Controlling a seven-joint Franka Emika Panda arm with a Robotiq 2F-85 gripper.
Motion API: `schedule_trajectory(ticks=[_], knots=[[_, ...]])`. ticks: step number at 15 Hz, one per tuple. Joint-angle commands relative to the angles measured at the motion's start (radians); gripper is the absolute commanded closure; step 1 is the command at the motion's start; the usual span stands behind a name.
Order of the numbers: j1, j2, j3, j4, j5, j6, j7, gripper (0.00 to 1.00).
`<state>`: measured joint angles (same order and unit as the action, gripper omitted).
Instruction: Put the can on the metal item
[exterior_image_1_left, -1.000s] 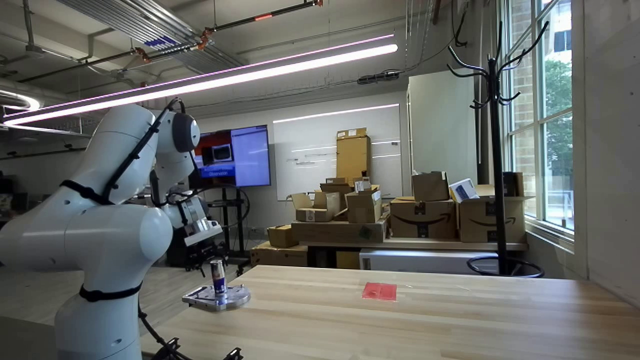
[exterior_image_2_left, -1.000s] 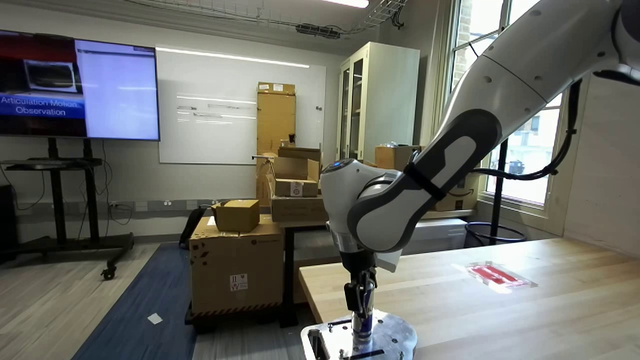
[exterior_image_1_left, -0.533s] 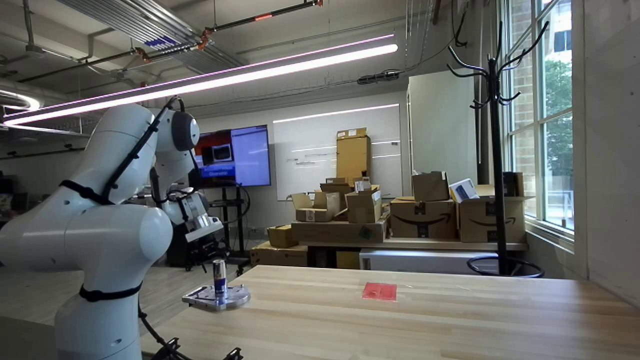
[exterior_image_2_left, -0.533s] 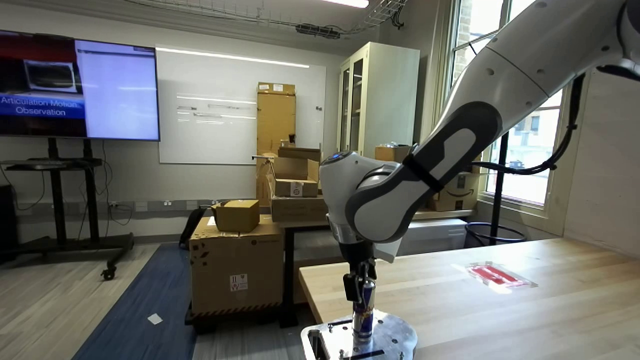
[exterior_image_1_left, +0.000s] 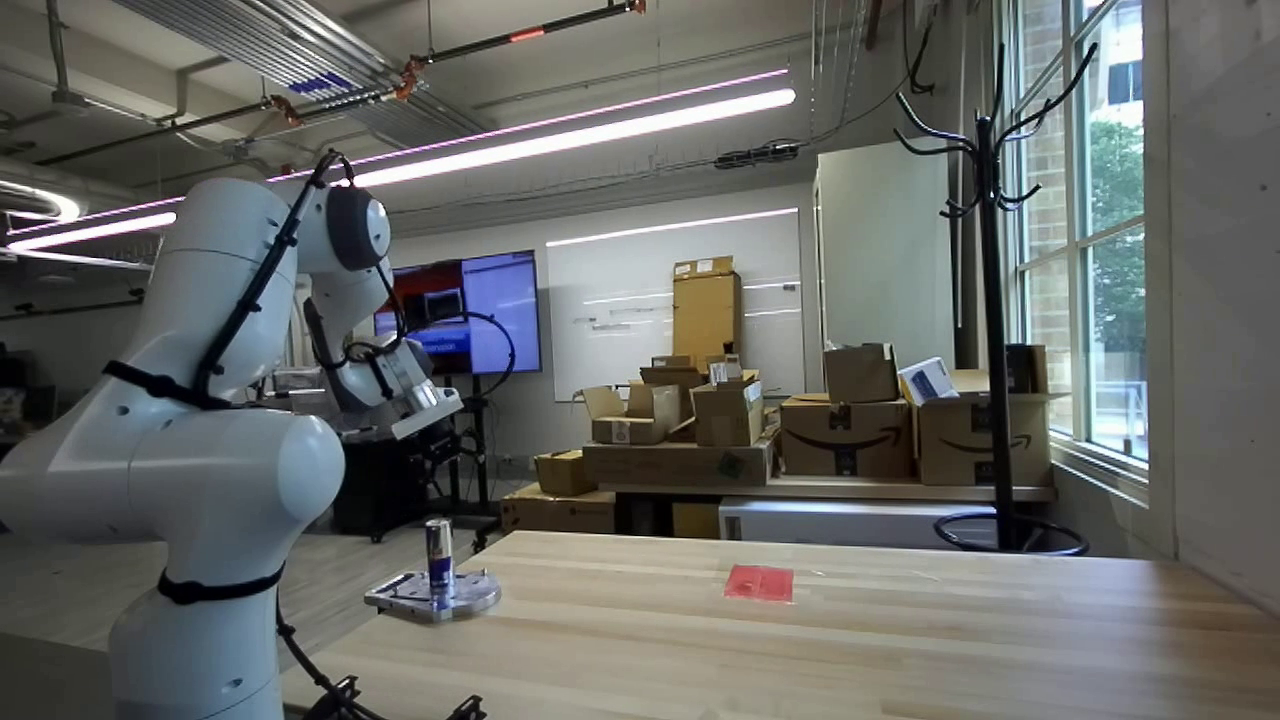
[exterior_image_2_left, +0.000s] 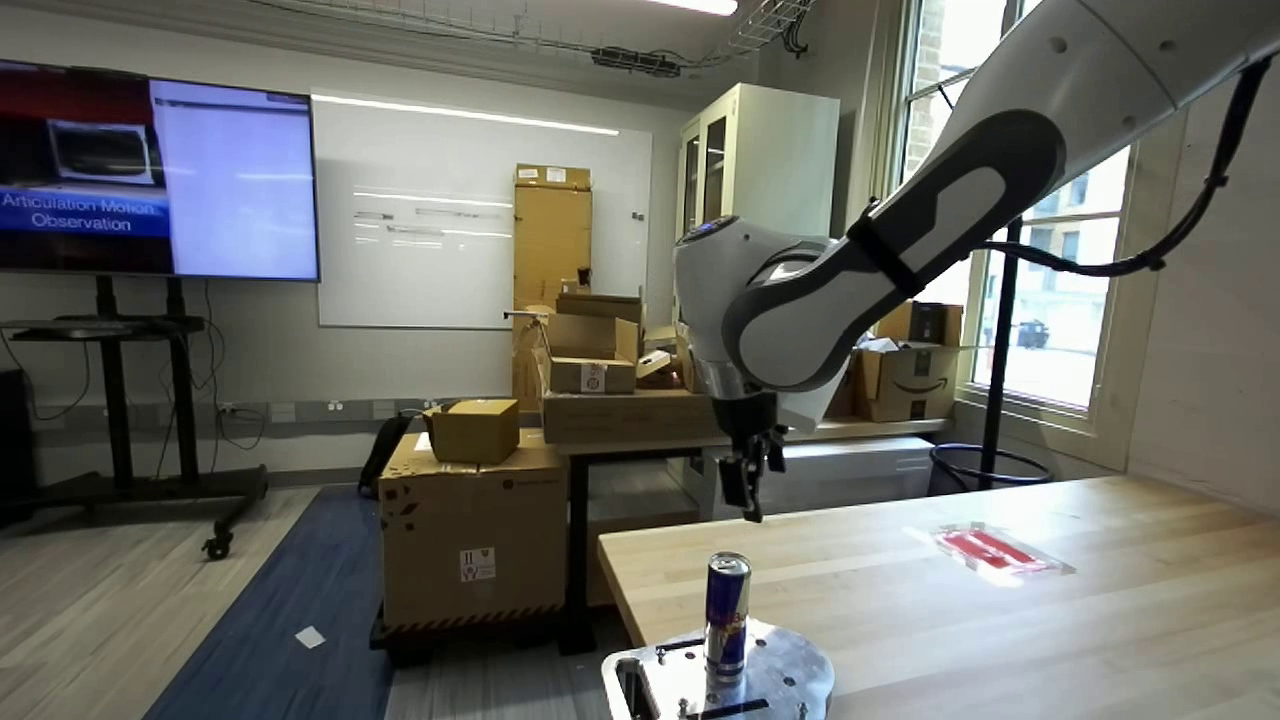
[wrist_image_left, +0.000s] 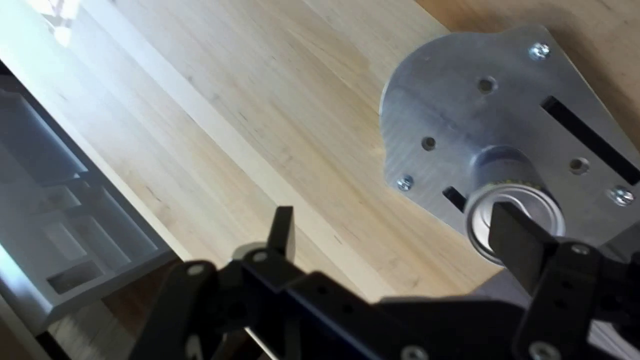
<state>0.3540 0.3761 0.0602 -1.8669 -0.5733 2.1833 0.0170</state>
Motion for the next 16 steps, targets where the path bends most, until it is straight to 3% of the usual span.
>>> schedule_trajectory(ticks=[1, 8, 10, 16], knots=[[-0.045, -0.094, -0.028, -0.101, -0.067, -0.051, 0.086, 0.00], [-0.222, -0.237, -0.062, -0.323, 0.095, 0.002, 0.074, 0.00], [-0.253, -0.270, -0.080, -0.371, 0.095, 0.012, 0.100, 0.00], [-0.342, -0.368, -0.125, -0.490, 0.142, 0.186, 0.108, 0.00]])
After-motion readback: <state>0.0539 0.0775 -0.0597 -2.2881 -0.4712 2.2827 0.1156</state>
